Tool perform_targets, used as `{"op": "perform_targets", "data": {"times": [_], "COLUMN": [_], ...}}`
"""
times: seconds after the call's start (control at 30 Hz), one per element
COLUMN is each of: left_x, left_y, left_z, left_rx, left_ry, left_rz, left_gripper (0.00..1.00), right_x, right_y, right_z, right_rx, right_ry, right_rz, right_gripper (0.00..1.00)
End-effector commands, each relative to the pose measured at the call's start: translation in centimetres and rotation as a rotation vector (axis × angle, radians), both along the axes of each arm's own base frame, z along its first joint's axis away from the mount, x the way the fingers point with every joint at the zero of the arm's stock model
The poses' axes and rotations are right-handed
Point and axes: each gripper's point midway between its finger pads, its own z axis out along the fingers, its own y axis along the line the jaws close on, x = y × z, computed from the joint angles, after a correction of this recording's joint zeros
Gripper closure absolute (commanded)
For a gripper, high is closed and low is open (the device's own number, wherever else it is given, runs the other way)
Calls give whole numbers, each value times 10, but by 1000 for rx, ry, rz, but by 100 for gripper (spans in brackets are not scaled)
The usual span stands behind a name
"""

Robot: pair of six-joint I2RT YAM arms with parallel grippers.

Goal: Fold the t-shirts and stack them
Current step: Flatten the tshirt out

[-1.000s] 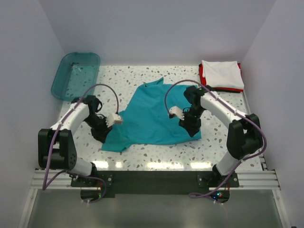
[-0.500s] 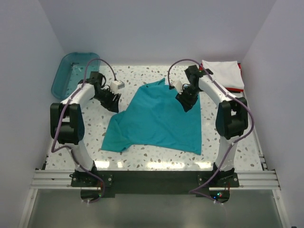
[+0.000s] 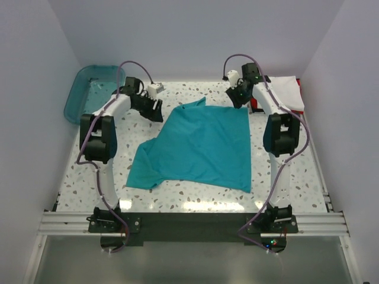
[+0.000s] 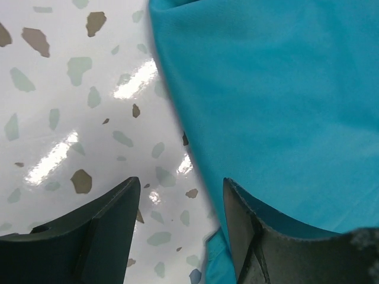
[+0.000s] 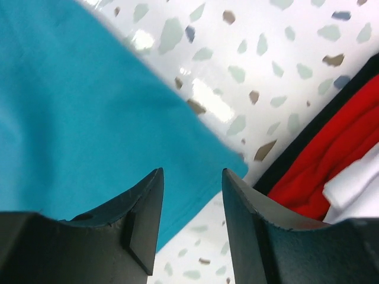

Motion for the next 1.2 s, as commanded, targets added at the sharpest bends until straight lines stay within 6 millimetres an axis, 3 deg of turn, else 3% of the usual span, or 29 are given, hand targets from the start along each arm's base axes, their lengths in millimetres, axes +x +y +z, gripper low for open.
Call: {"op": "perform_targets", "data": {"times": [0.0,0.07,0.2,0.23,0.3,0.43,0.5,0.57,0.6,0.63,0.7,0.77,0.8,0.87,0.93,0.97,1.0,1.03,1.13,1.17], "left_x": [10,2,-21,-33,-47,-88,-111,-128,-138,-157,-179,-187,-199,-224,-217,-202,-172,-153,-63,-45], "left_y": [-6,-4,10,15,24,44,58,68,74,82,95,112,118,119,104,96,78,61,-1,-19], "left_z": [9,0,-18,-29,-32,-52,-59,-62,-57,-64,-60,-52,-46,-40,-14,-1,29,44,97,80], "left_rx": [-22,2,93,115,165,266,333,371,393,401,424,437,454,461,391,367,292,250,119,72], "left_ry": [-32,-8,42,75,87,145,172,204,205,246,247,221,193,206,80,11,-96,-157,-381,-320], "left_rz": [0,-5,-24,-28,-47,-75,-104,-126,-144,-146,-155,-127,-147,-226,-313,-306,-274,-268,-204,-176], "left_gripper": [36,34,32,31,31,34,41,57,65,80,97,100,100,100,100,93,75,47,43,43], "right_x": [35,40,31,24,13,-5,-18,-31,-37,-50,-71,-96,-108,-142,-177,-187,-198,-214,-232,-234], "right_y": [-1,-2,-5,-7,-10,-16,-18,-18,-16,-14,-10,-3,0,3,0,-3,-6,-9,-14,-14], "right_z": [1,-2,-33,-44,-56,-68,-72,-70,-68,-66,-53,-50,-30,-29,-23,-23,-23,-23,-22,-21], "right_rx": [-20,-39,-77,-88,-109,-128,-133,-126,-121,-103,-76,-27,-9,19,15,3,-3,-9,-18,-16], "right_ry": [-100,-105,-22,19,69,126,163,200,216,255,294,345,339,398,446,455,473,489,493,490], "right_rz": [-31,-17,24,35,64,92,110,132,153,172,200,228,244,303,339,369,381,388,401,391], "right_gripper": [50,47,45,45,46,52,65,74,87,92,100,100,100,100,100,100,100,100,100,100]}}
